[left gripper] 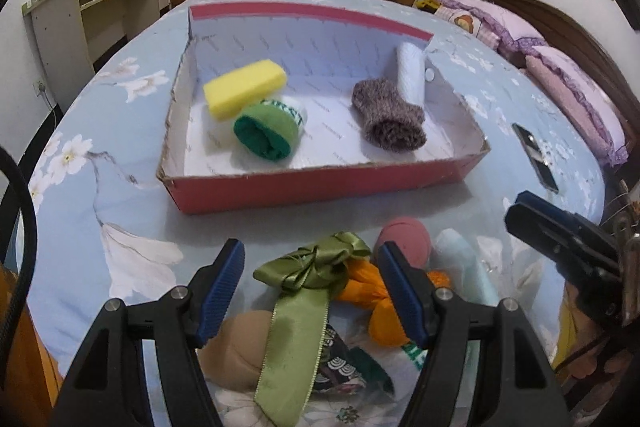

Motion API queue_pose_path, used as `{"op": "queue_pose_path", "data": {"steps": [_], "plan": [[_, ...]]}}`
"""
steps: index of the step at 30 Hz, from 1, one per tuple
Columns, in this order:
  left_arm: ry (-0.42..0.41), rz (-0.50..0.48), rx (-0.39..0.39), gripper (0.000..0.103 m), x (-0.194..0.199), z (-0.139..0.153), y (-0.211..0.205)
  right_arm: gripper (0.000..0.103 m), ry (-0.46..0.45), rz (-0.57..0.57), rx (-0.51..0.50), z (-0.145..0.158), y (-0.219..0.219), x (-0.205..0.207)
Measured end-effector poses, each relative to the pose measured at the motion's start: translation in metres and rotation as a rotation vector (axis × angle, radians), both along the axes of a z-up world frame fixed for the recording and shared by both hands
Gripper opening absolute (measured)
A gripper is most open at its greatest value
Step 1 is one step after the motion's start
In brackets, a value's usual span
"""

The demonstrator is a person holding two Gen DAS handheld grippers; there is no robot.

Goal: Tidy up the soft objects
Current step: 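Withdraw both open tools from the box back toward the pile, then grasp the green ribbon bow with the left tool while the right tool grasps the pink ball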

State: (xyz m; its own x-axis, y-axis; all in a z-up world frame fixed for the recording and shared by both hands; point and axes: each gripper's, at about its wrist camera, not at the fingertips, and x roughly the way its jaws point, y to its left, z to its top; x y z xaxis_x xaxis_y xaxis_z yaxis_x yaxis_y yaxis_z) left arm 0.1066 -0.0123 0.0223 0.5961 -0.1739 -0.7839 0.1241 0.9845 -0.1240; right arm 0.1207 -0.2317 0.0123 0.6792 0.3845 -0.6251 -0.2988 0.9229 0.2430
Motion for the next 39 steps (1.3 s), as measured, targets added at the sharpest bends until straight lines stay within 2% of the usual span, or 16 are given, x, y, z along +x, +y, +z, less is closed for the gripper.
{"op": "queue_pose_path", "data": {"steps": [3, 9, 12, 14, 16, 20, 27, 32, 39], "plan": [[0.013, 0.023, -0.014, 0.070, 0.004, -0.006, 0.001, 0.043, 0.015, -0.009, 0.015, -0.004, -0.003, -0.002], [0.046, 0.036, -0.055, 0.057, 0.009, -0.017, 0.008, 0.043, 0.033, -0.029, 0.018, -0.011, -0.007, -0.002], [0.058, 0.030, -0.079, 0.045, 0.011, -0.022, 0.008, 0.043, 0.051, -0.023, 0.024, -0.017, -0.006, -0.001], [0.042, 0.030, -0.096, 0.032, 0.011, -0.021, 0.009, 0.043, 0.060, -0.018, 0.022, -0.019, -0.004, 0.001], [0.042, 0.023, -0.108, 0.024, 0.011, -0.022, 0.009, 0.043, 0.056, -0.015, 0.012, -0.019, -0.003, 0.000], [0.046, 0.035, -0.152, 0.015, 0.010, -0.019, 0.015, 0.043, 0.057, -0.010, 0.007, -0.019, -0.001, 0.001], [-0.042, 0.084, -0.150, 0.013, 0.000, 0.003, 0.032, 0.043, 0.035, 0.003, -0.035, -0.009, 0.006, 0.004], [-0.068, 0.114, -0.142, 0.013, -0.003, 0.010, 0.043, 0.043, 0.008, 0.024, -0.116, 0.005, 0.016, 0.013], [-0.091, 0.136, -0.157, 0.013, -0.012, 0.017, 0.054, 0.043, 0.033, 0.074, -0.110, 0.008, 0.039, 0.022]]}}
